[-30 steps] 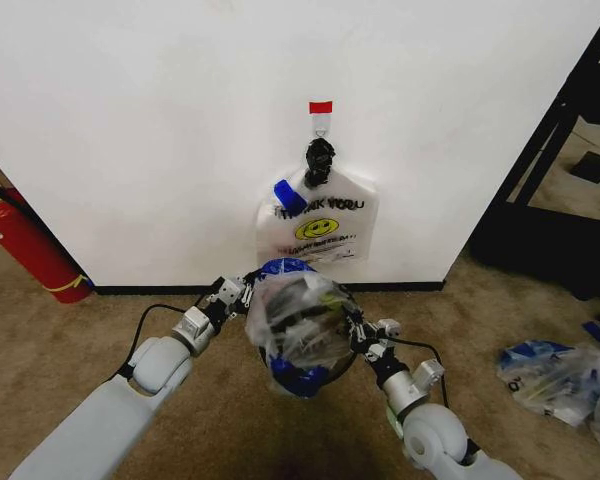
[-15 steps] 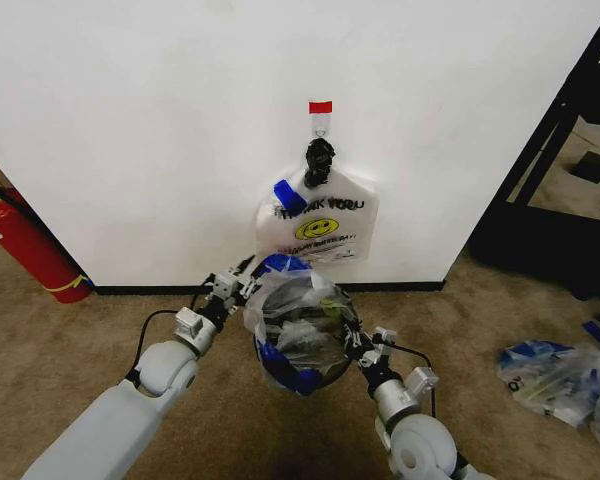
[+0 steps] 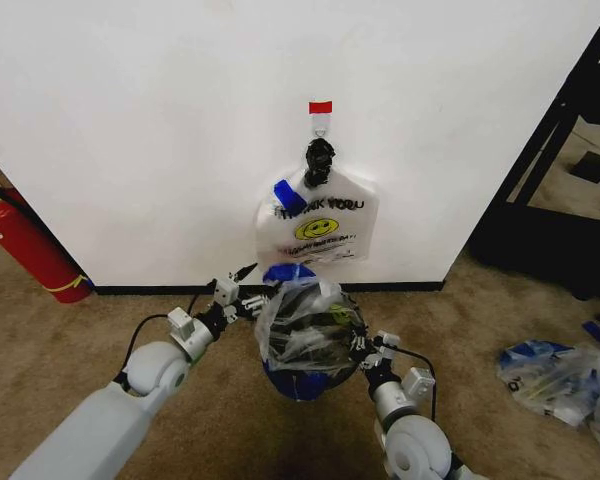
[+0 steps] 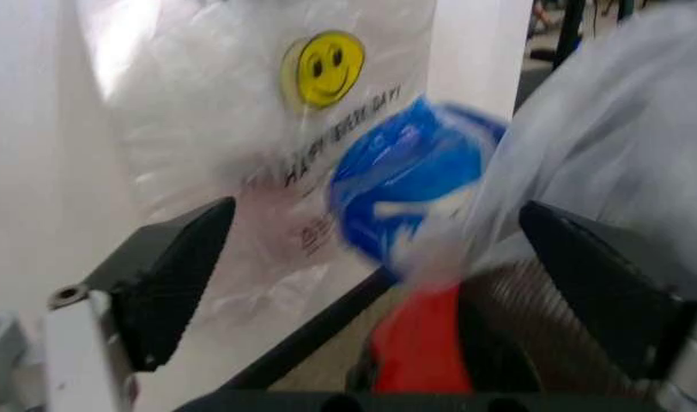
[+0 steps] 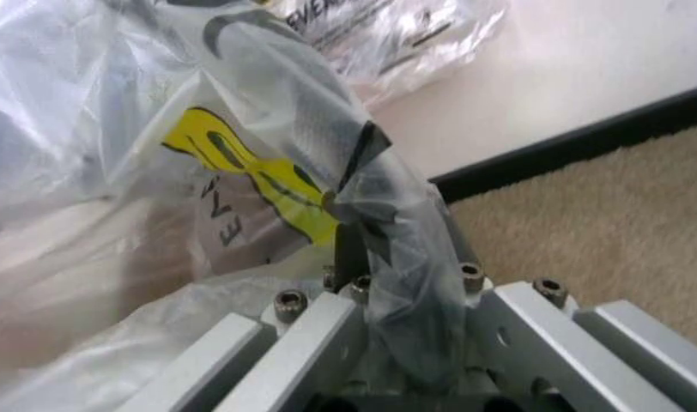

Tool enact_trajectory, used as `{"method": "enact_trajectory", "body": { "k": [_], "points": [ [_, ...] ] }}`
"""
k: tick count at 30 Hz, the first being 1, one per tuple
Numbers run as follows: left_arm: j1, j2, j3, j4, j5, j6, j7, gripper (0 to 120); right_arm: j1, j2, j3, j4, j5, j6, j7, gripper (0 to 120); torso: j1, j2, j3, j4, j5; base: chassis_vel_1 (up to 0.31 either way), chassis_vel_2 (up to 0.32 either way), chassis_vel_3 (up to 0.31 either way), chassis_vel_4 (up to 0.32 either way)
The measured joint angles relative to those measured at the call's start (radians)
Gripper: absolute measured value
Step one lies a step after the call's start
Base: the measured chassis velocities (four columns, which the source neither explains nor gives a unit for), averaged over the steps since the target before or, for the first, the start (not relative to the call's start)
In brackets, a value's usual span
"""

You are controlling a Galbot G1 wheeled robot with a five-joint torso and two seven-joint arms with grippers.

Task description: Pick up the garbage bag from the wall and place it over the trash bin.

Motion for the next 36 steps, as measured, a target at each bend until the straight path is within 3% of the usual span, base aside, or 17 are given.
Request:
{"method": "enact_trajectory", "body": {
  "k": [7,10,11,14,18,19,21,23,29,36],
  "points": [
    [0.01,0.001,-0.033,-0.019,-0.054,-0.042,-0.01,100,0.001,0.011,0.003,-0.029,-0.009,0.007,0.046,0,0.0,0.0,0.0,0.0002,0.0003,0.0,0.0,0.0,0.0],
    [0.038,-0.013,-0.026,-0.081,-0.065,-0.075,-0.165,100,0.004,0.025,-0.003,-0.052,-0.017,0.011,0.059,0,0.0,0.0,0.0,-0.0001,0.0004,0.0,0.0,0.0,0.0],
    [0.038,-0.013,-0.026,-0.081,-0.065,-0.075,-0.165,100,0.004,0.025,-0.003,-0.052,-0.017,0.011,0.059,0,0.0,0.0,0.0,-0.0001,0.0004,0.0,0.0,0.0,0.0],
    [0.109,-0.026,-0.029,-0.181,-0.068,-0.053,-0.297,100,0.008,0.048,-0.01,-0.056,-0.012,0.017,0.094,0,0.0,0.0,0.0,-0.0005,0.0005,0.0,0.0,0.0,0.0],
    [0.318,-0.052,-0.018,-0.383,-0.09,0.077,-0.552,100,0.011,0.103,-0.016,-0.054,0.027,0.056,0.153,0,0.0,0.0,0.0,0.0009,0.0005,0.0,0.0,0.0,0.0],
    [0.318,-0.052,-0.018,-0.383,-0.09,0.077,-0.552,100,0.011,0.103,-0.016,-0.054,0.027,0.056,0.153,0,0.0,0.0,0.0,0.0009,0.0005,0.0,0.0,0.0,0.0],
    [0.395,-0.08,0.007,-0.461,-0.119,0.148,-0.692,100,0.012,0.124,-0.016,-0.058,0.028,0.089,0.157,0,0.0,0.0,0.0,0.0007,0.0004,0.0,0.0,0.0,0.0],
    [0.444,-0.11,0.022,-0.508,-0.148,0.193,-0.76,100,0.012,0.138,-0.015,-0.06,0.028,0.113,0.161,0,0.0,0.0,0.0,0.0,0.0004,0.0,0.0,0.0,0.0],
    [0.489,-0.178,0.036,-0.525,-0.147,0.237,-0.81,100,0.012,0.155,-0.014,-0.058,0.022,0.148,0.168,0,0.0,0.0,0.0,0.0,0.0004,0.0,0.0,0.0,0.0],
    [0.529,-0.188,0.036,-0.567,-0.187,0.262,-0.818,100,0.005,0.151,-0.008,-0.046,0.011,0.152,0.168,0,0.0,0.0,0.0,0.0,0.0004,0.0,0.0,0.0,0.0]
  ]
}}
